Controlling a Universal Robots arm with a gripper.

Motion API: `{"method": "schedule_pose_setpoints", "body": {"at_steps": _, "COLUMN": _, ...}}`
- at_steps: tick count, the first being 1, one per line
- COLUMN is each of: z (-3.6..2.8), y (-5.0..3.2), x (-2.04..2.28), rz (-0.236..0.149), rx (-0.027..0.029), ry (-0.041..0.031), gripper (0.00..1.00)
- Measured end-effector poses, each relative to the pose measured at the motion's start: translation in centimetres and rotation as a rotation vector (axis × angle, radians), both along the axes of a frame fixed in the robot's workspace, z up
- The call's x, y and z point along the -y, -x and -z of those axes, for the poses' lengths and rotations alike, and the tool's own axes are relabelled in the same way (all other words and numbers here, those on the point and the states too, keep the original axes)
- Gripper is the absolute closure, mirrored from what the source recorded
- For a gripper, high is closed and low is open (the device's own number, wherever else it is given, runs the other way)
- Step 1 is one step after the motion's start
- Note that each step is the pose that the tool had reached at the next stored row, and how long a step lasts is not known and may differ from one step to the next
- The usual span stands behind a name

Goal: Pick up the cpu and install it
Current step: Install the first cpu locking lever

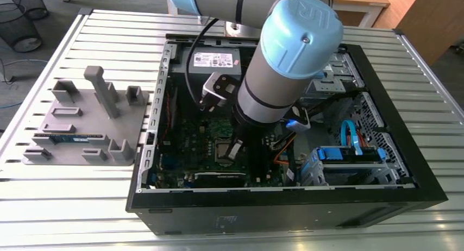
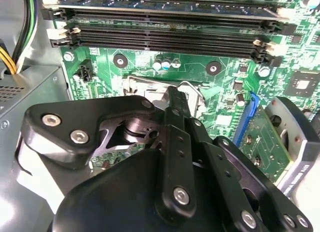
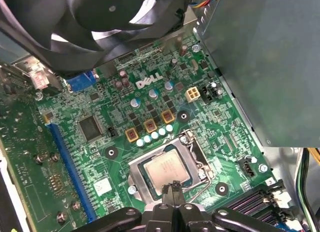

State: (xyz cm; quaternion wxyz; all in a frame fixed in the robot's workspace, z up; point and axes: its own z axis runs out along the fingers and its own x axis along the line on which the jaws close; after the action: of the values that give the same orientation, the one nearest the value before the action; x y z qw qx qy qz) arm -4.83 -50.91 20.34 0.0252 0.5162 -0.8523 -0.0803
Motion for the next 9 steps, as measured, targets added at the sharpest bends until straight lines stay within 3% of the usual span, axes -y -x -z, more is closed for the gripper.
{"method": "schedule_pose_setpoints", "body": {"at_steps": 9, "z": 0.00, "y": -0.43, "x": -0.04, "rz": 0.006, "rx": -0.0001, "ry": 0.0001, "gripper": 0.89}}
